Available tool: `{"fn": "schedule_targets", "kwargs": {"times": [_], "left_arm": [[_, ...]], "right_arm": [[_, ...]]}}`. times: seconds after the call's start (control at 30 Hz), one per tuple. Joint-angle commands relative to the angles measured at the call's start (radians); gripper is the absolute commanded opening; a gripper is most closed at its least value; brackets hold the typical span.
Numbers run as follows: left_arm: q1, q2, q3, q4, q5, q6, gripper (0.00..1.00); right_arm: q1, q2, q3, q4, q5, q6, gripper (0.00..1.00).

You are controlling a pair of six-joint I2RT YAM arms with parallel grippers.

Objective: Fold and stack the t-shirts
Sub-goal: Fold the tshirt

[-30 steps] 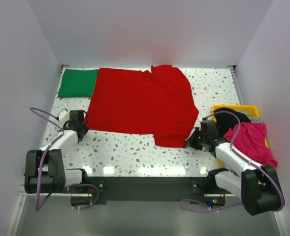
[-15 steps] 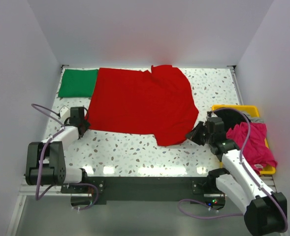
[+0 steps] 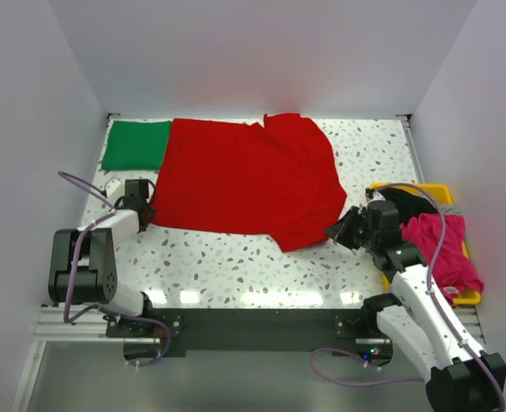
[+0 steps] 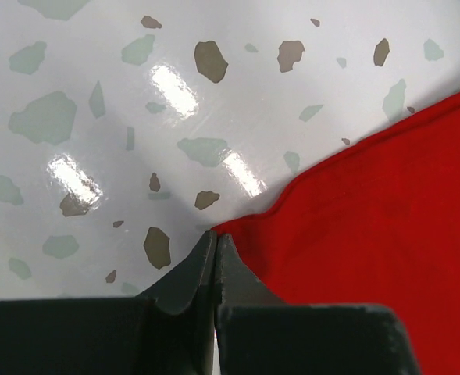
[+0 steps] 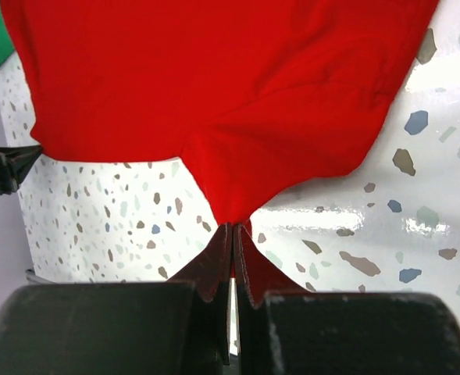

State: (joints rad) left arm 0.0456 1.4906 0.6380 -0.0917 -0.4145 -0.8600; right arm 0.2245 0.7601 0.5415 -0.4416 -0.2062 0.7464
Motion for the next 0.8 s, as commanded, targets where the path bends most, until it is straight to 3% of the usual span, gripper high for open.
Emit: {"fn": "schedule_targets", "kwargs": {"times": [0.0,0.27,0.77], "left_arm": [[0.007,0.014,0.012,-0.006,-0.009,0.006,0.0],[0.007,-0.119,-0.046,-0.083,-0.036,-0.011,0.0],[0.007,-0.55,-0.187,-0.31,-0.078,-0.049,0.0]], "right_arm": [[0.004,-0.03,0.052,-0.038,-0.027,-0.005,0.0],[0.006,-0.119,0.052,-0.103,-0.027,0.01,0.0],[0.006,-0.369,0.107,-0.387,-0.002,0.018,0.0]]}}
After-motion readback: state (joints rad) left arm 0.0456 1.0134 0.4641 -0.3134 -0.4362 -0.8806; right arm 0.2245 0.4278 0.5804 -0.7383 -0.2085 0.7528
